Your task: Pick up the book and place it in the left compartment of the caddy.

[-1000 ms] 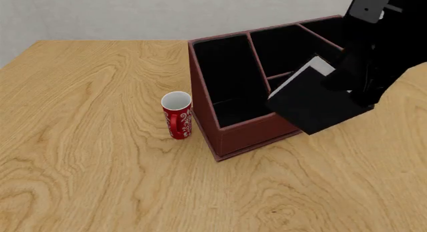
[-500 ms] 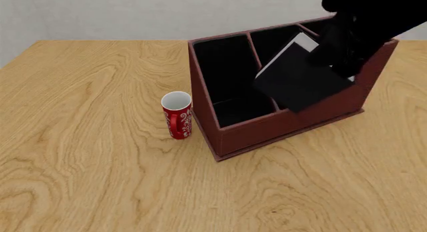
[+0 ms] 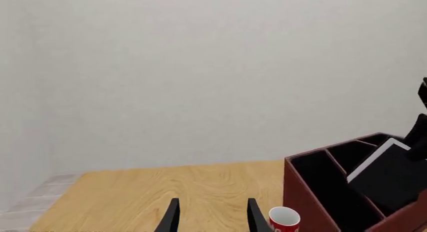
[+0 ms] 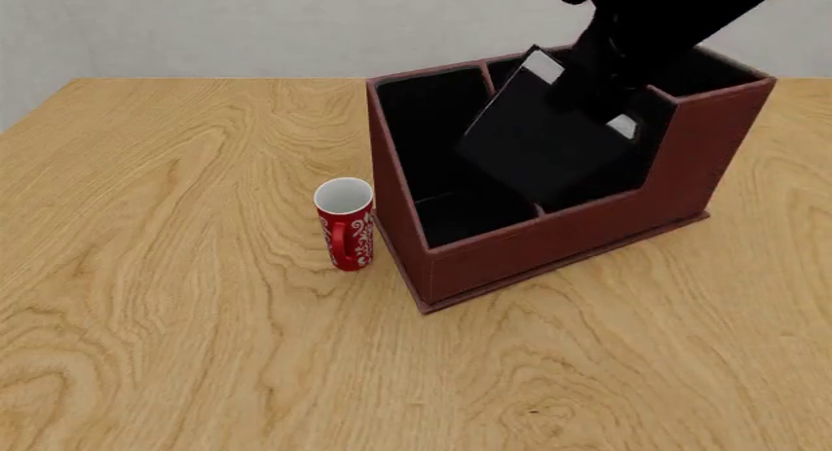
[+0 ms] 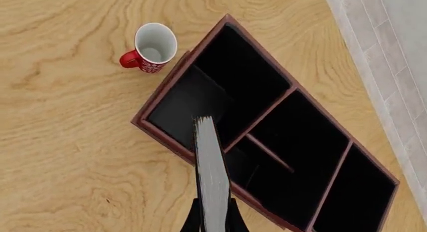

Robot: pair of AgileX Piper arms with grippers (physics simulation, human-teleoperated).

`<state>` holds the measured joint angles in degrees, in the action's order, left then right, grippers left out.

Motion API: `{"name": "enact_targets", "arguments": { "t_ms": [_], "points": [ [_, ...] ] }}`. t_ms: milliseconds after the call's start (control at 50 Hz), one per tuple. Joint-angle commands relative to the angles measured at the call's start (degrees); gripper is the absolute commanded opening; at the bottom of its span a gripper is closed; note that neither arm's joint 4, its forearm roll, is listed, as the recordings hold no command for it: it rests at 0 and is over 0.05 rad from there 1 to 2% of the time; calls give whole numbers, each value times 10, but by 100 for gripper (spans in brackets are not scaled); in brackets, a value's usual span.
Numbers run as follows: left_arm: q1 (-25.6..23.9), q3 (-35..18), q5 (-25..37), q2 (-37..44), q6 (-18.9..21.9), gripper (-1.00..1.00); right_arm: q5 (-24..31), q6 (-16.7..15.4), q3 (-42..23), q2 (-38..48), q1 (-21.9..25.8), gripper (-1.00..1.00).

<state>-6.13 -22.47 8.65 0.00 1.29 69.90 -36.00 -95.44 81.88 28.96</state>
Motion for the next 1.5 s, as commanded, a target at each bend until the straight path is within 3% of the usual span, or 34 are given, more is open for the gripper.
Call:
{"name": "enact_targets", "arguments": {
  "t_ms": [20,740,1500],
  "points": [
    [7,0,2,0,4,100,0,15,-44,43,4,-100],
    [24,53,-32,0,13,100,0,34,-95,137,5,-100],
    [37,79,-48,0,12,100,0,94,-132,206,34,-100]
  ]
}}
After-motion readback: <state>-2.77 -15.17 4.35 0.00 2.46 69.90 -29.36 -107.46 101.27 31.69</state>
